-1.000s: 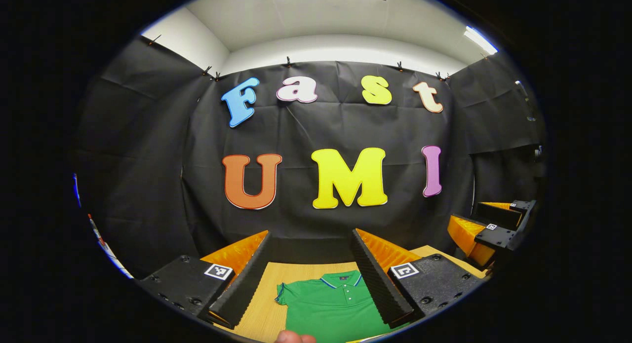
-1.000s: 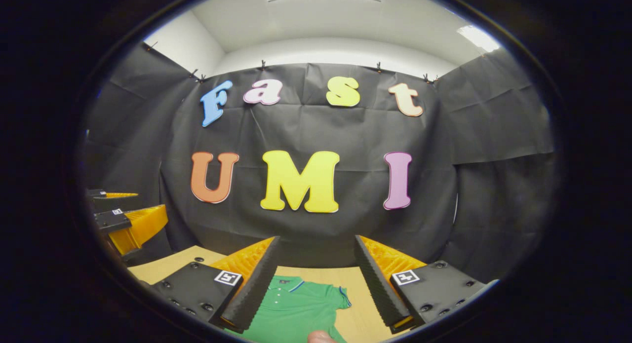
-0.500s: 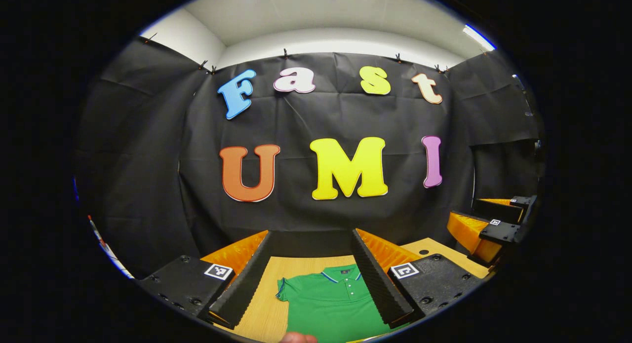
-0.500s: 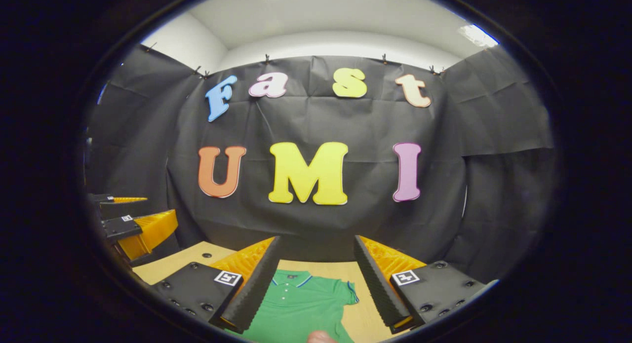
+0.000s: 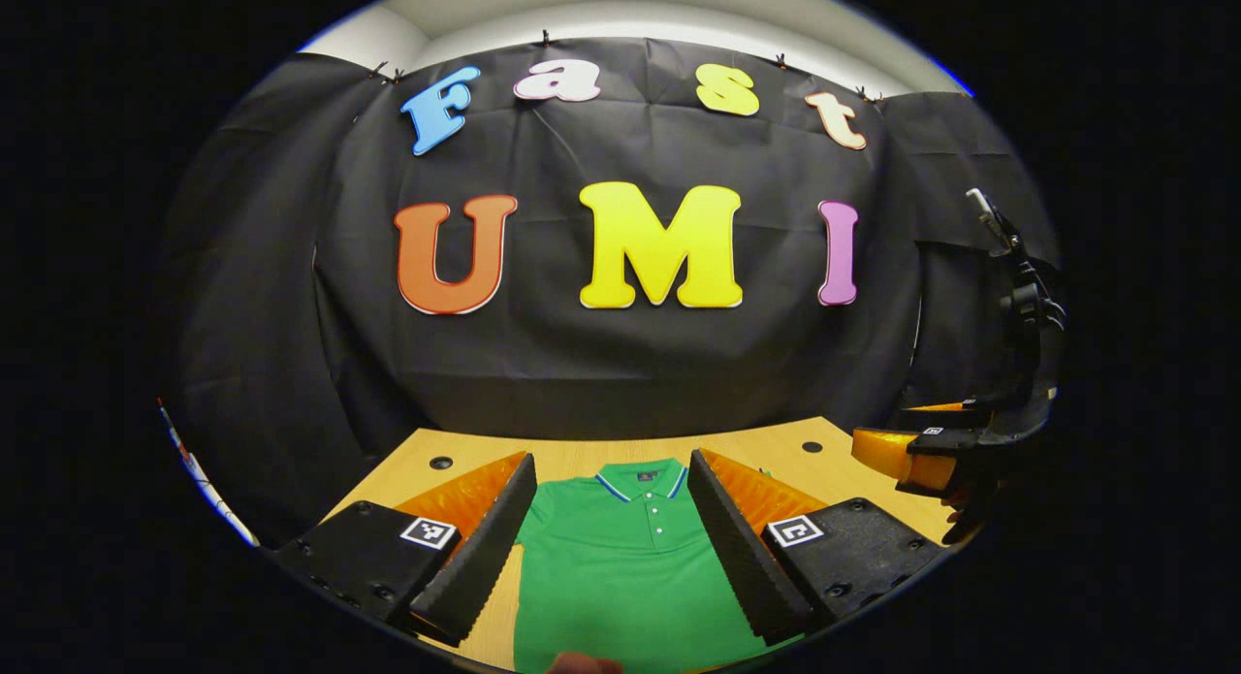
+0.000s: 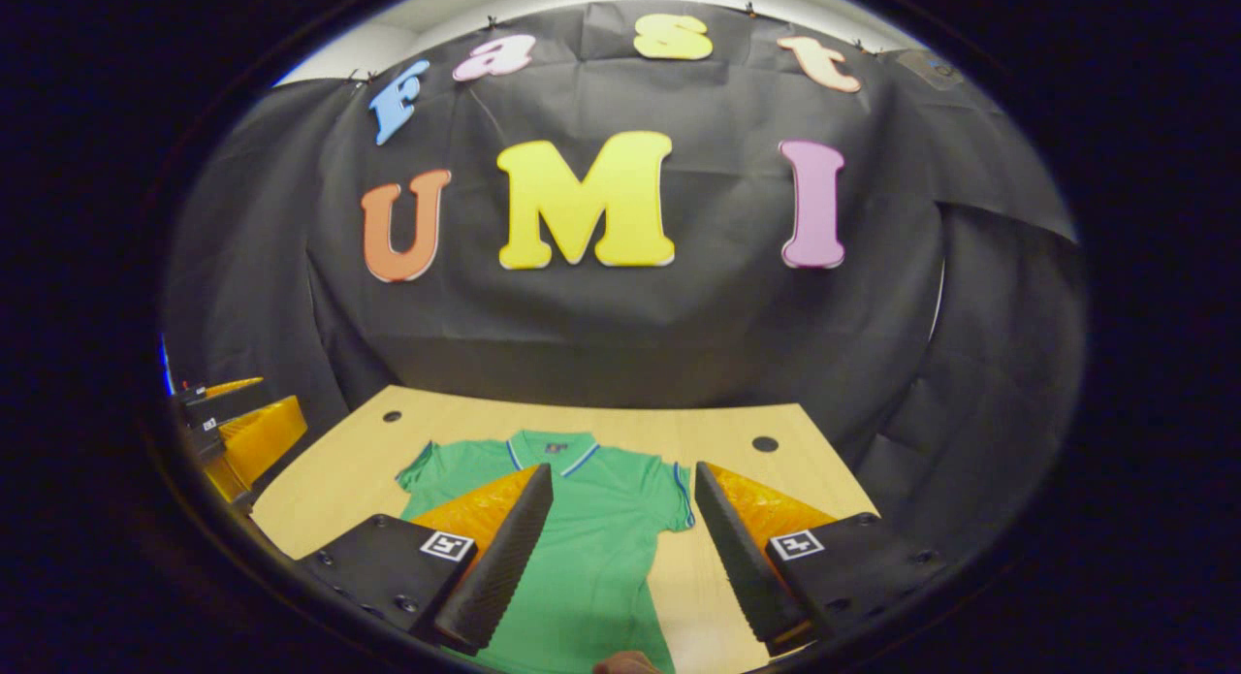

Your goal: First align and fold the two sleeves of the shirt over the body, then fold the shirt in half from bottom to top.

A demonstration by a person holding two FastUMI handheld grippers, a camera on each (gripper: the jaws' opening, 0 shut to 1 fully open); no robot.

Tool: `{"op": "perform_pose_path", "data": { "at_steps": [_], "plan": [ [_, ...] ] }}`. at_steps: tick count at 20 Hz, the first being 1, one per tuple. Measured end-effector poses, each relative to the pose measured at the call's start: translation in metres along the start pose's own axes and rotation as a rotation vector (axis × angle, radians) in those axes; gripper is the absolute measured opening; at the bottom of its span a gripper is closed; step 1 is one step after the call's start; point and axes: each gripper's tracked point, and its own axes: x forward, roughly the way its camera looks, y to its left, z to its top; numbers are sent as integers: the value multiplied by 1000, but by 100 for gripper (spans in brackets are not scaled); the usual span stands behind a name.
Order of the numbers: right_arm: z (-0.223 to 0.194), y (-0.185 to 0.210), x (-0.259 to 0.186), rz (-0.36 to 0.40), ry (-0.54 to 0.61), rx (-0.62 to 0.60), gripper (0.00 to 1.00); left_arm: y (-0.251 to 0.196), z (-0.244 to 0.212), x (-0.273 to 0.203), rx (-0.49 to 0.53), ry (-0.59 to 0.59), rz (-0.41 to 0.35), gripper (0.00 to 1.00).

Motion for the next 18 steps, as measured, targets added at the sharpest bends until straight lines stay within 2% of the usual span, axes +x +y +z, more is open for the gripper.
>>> {"op": "perform_pose_path", "data": {
  "at_steps": [4,6,9,13,18],
  "plan": [
    [-26,-31,53,37,196,-8,94,-7,-28,19,-17,86,10,100],
    [-39,-41,87,51,278,61,94,-11,-39,27,-37,119,18,100],
    [-65,-68,140,15,377,102,95,-8,-51,37,-42,158,50,100],
    [-111,-78,197,25,530,108,94,-4,-64,45,-54,209,89,100],
    [-133,-85,249,20,592,91,94,-2,-84,48,-77,264,128,100]
  ]
}}
